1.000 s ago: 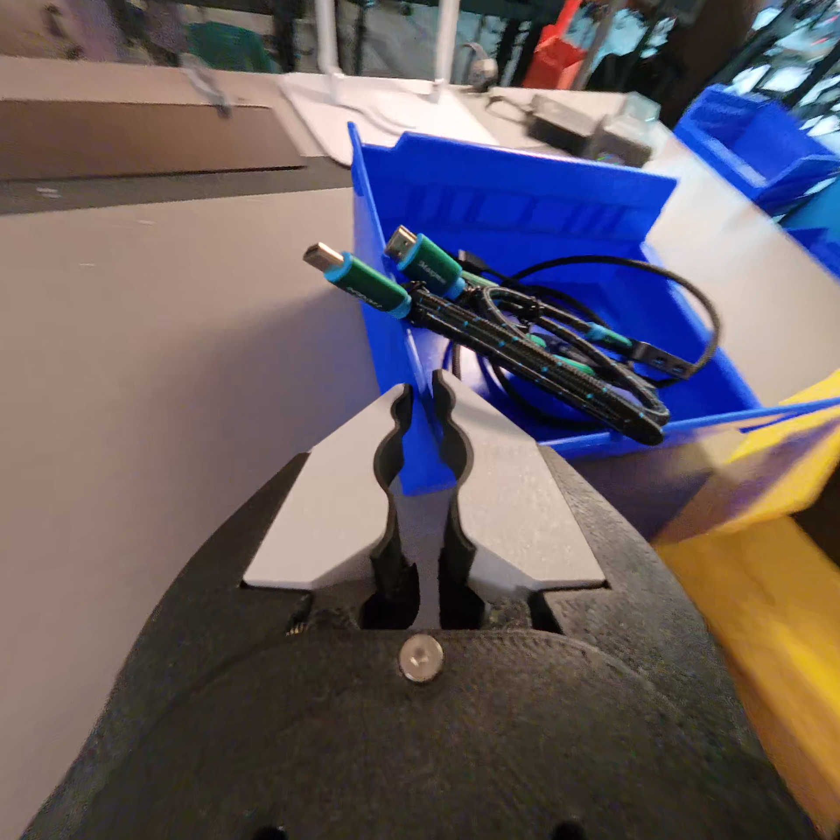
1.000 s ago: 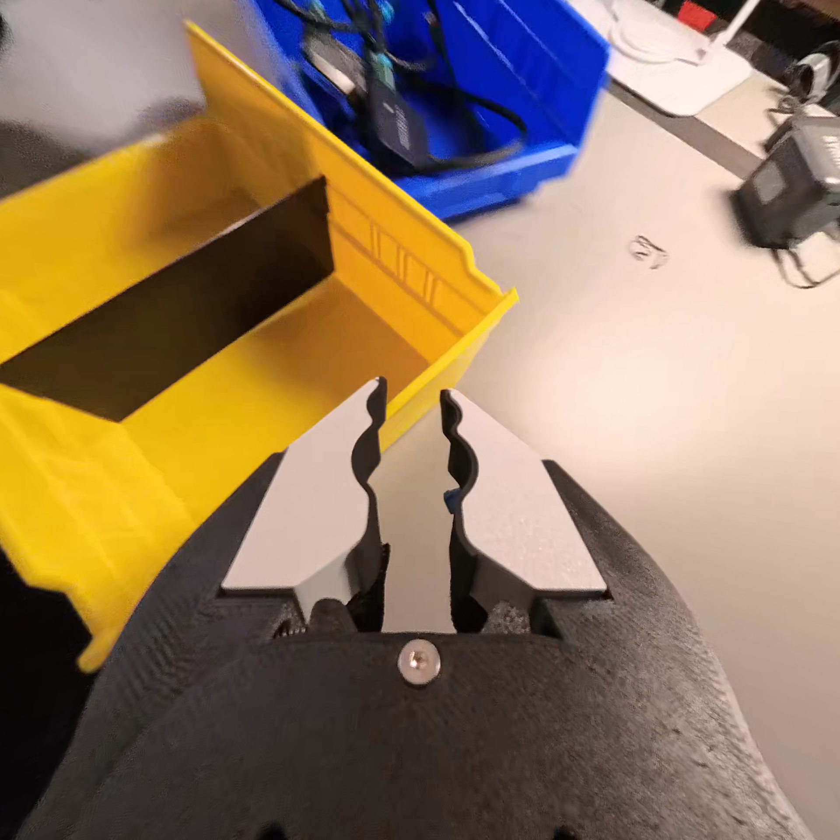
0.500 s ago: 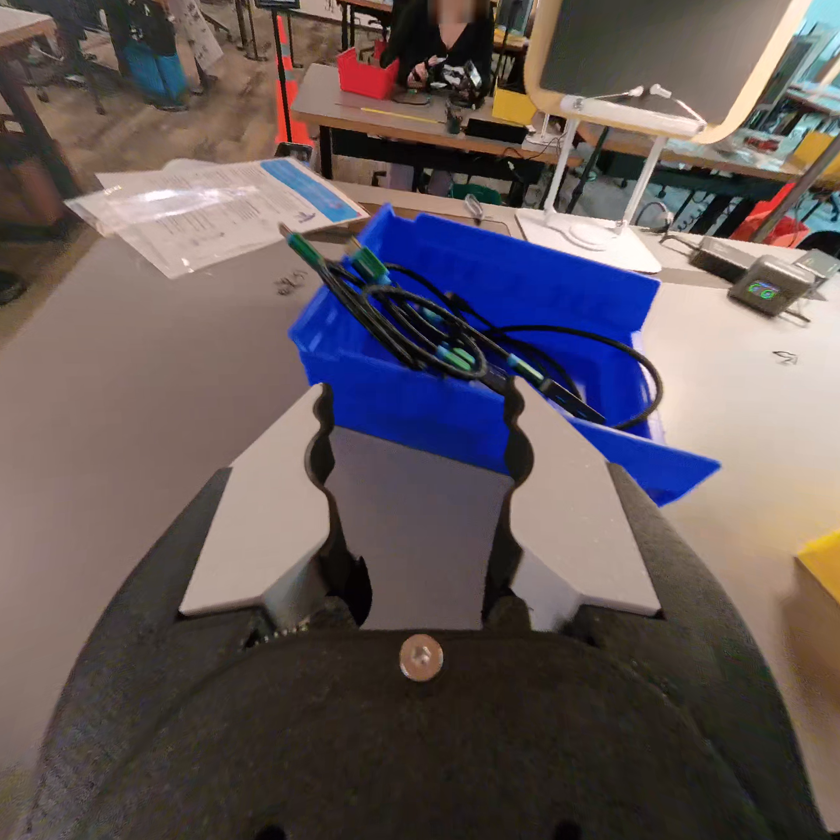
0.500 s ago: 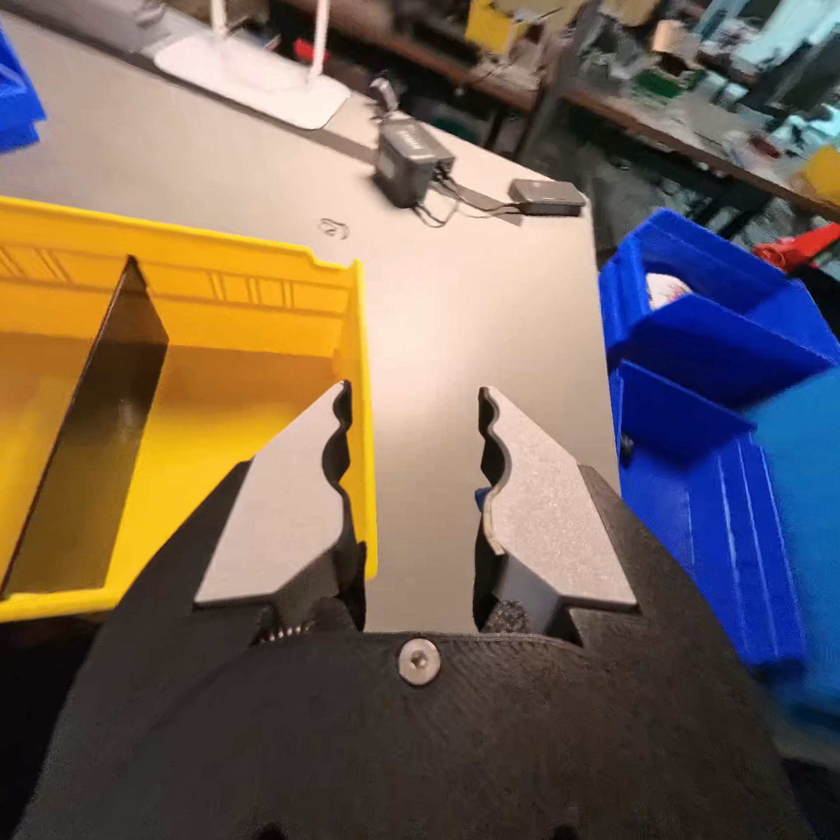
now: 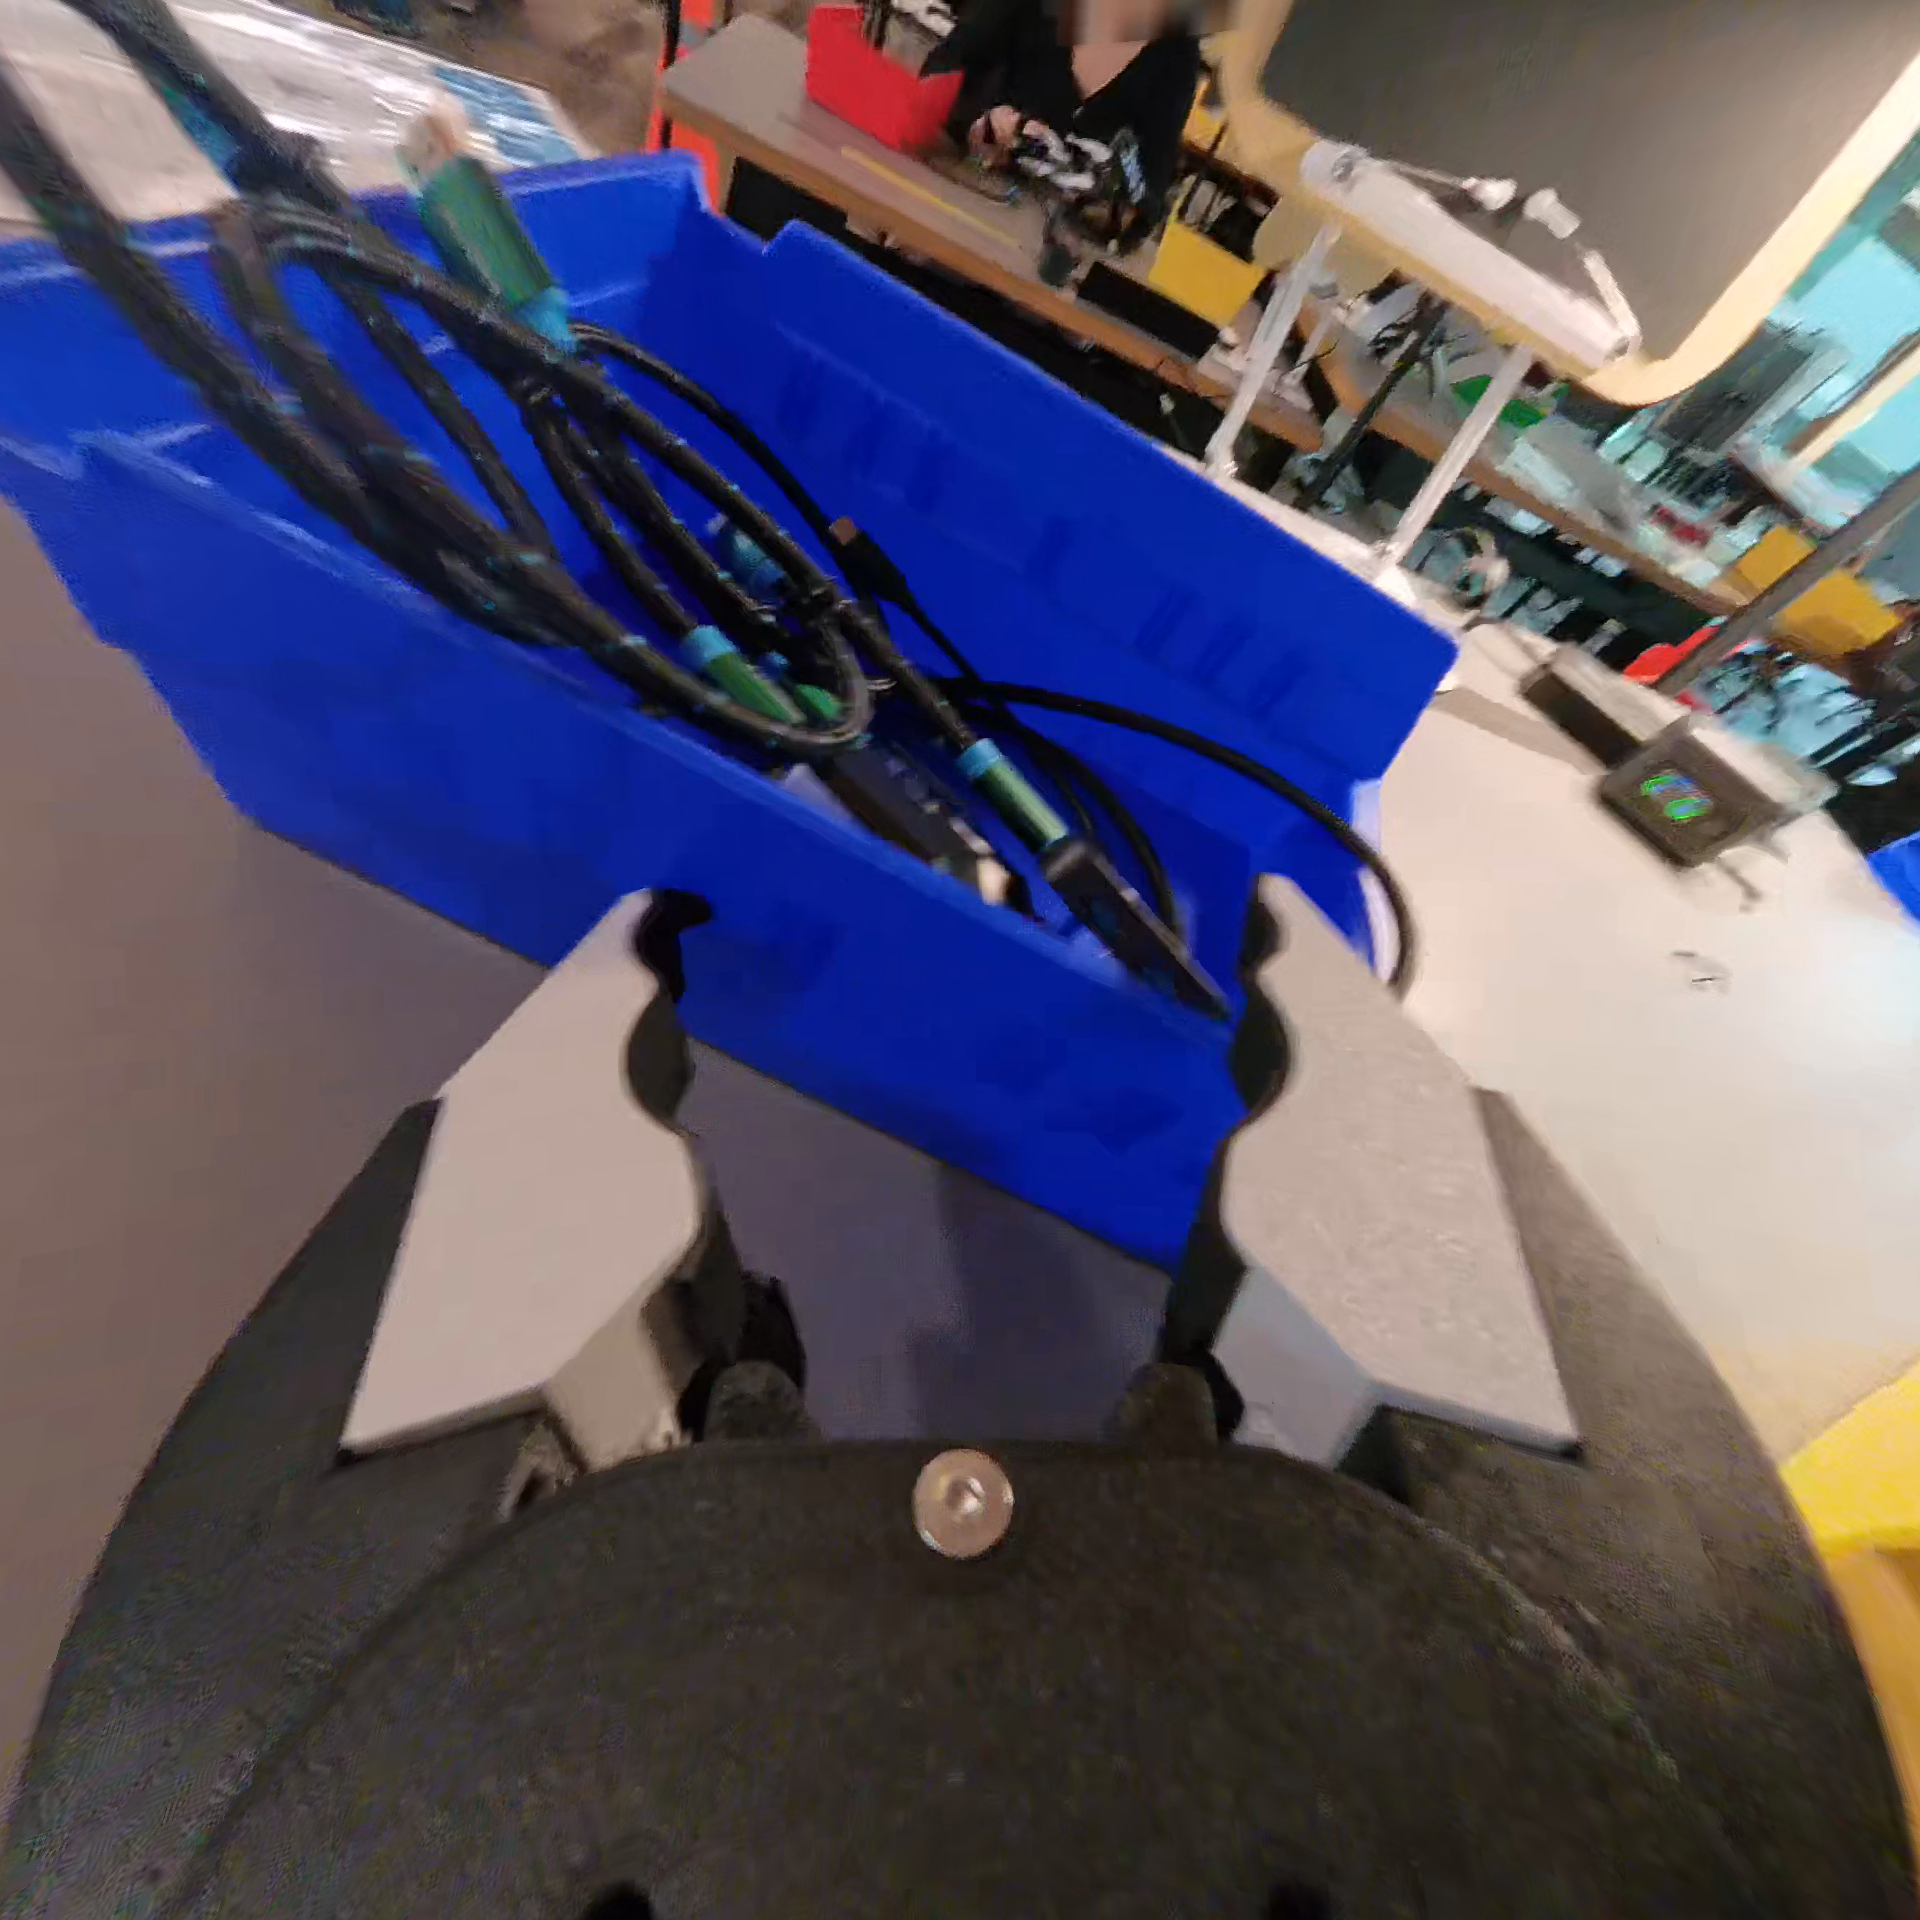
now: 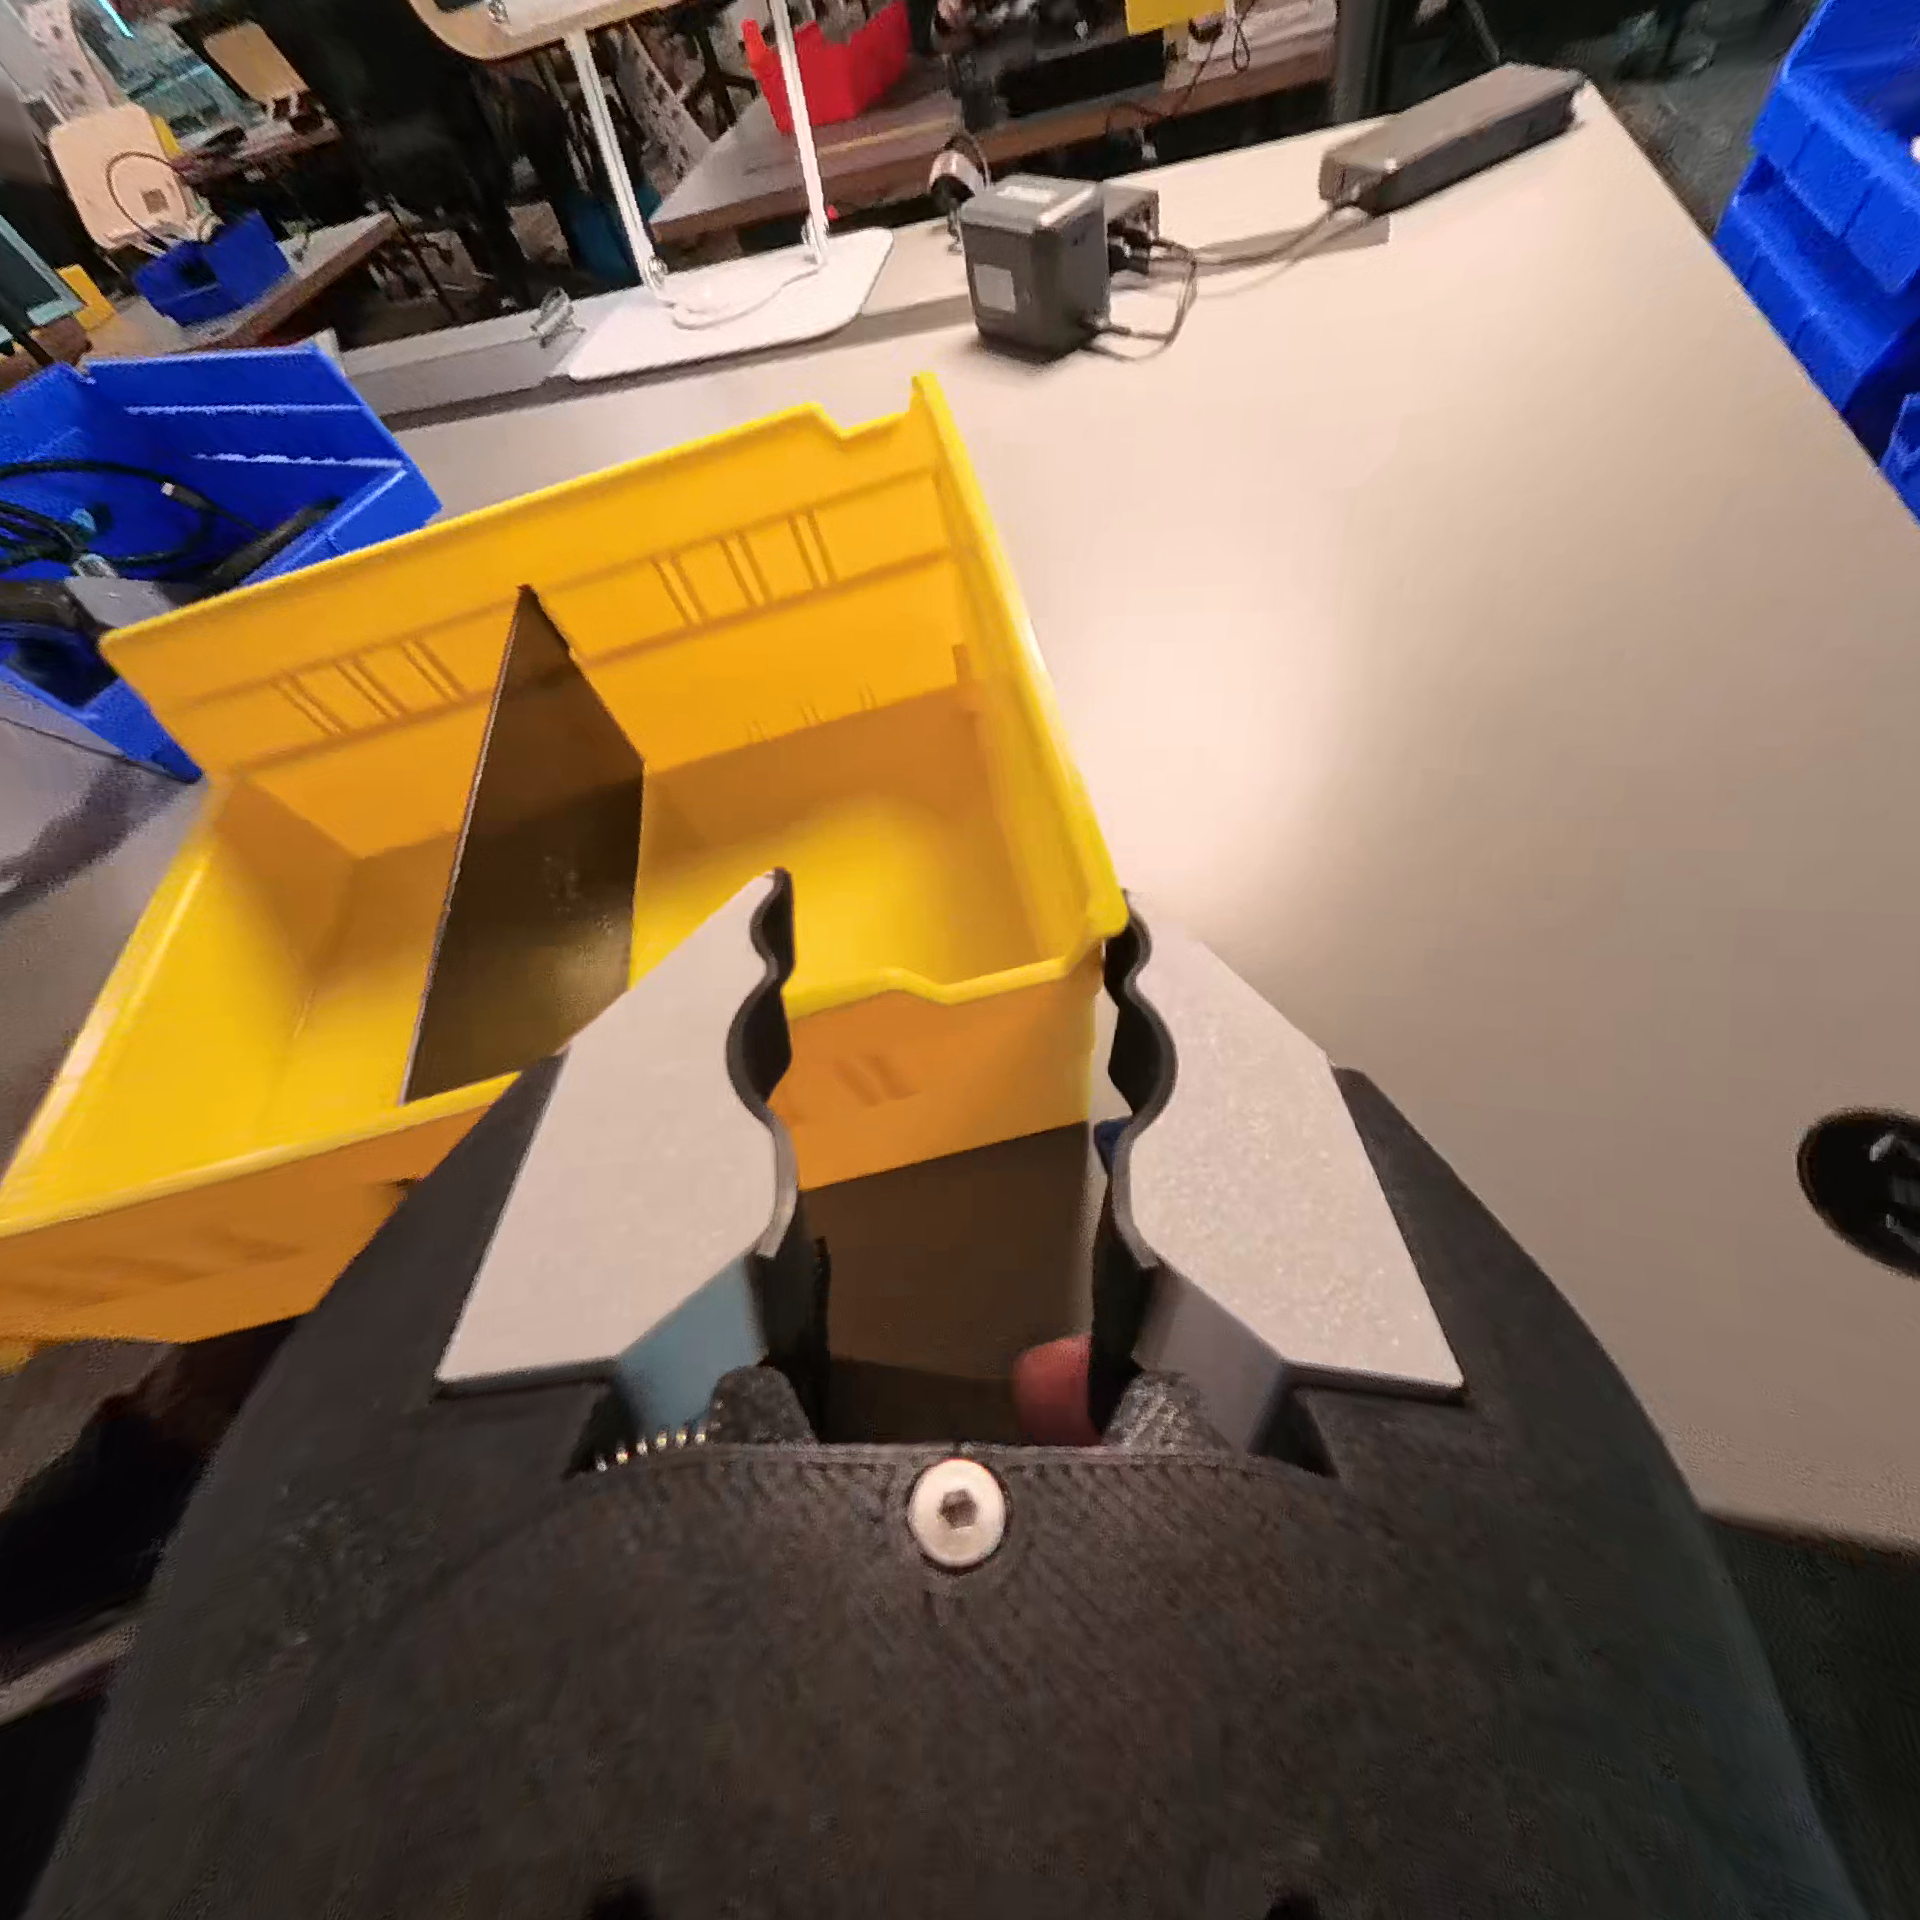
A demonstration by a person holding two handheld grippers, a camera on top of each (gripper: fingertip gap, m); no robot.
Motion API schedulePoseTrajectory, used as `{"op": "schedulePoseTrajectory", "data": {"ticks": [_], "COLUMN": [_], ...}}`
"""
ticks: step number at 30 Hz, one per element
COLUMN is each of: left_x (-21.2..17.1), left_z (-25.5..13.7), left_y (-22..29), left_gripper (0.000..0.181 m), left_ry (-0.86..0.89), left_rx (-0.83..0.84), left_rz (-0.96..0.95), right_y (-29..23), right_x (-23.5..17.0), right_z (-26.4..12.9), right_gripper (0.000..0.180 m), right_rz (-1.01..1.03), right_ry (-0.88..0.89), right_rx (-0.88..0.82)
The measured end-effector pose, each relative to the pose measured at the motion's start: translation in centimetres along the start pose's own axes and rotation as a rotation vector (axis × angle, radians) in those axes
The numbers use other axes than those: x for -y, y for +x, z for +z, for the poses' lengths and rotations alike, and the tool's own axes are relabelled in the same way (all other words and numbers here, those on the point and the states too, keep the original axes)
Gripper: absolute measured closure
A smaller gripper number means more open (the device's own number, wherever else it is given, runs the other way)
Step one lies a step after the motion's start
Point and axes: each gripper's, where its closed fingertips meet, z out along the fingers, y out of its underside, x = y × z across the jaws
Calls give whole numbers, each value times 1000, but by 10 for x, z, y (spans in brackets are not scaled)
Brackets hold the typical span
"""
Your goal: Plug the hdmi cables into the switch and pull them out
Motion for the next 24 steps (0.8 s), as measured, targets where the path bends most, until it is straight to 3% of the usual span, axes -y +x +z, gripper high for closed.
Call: {"op": "schedulePoseTrajectory", "data": {"ticks": [1, 4, 7, 10, 16, 20, 22, 24], "left_x": [1, 12, 31, 37, -20, -24, -28, -27], "left_z": [2, 7, -2, -31, -45, -23, -17, -23], "left_y": [-6, -23, -53, -34, 36, 33, 18, 0], "left_gripper": [84, 91, 97, 89, 55, 61, 75, 68], "left_ry": [-4, -14, -16, 17, 6, 32, 14, 17], "left_rx": [2, -43, 35, -29, 2, 135, 183, 191], "left_rz": [35, 49, 38, 59, 326, 423, 415, 395], "right_y": [4, 23, 35, 3, -104, -136, -131, -111], "right_x": [6, 27, 41, 44, -1, -23, -20, -16], "right_z": [8, 42, 57, 35, -10, 3, 7, 6], "right_gripper": [122, 124, 118, 110, 71, 53, 58, 71], "right_rz": [-16, -37, -29, -34, -76, -208, -189, -177], "right_ry": [15, 40, 35, 101, 181, 161, 157, 155], "right_rx": [3, 10, -27, 21, 163, 117, 98, 43]}}
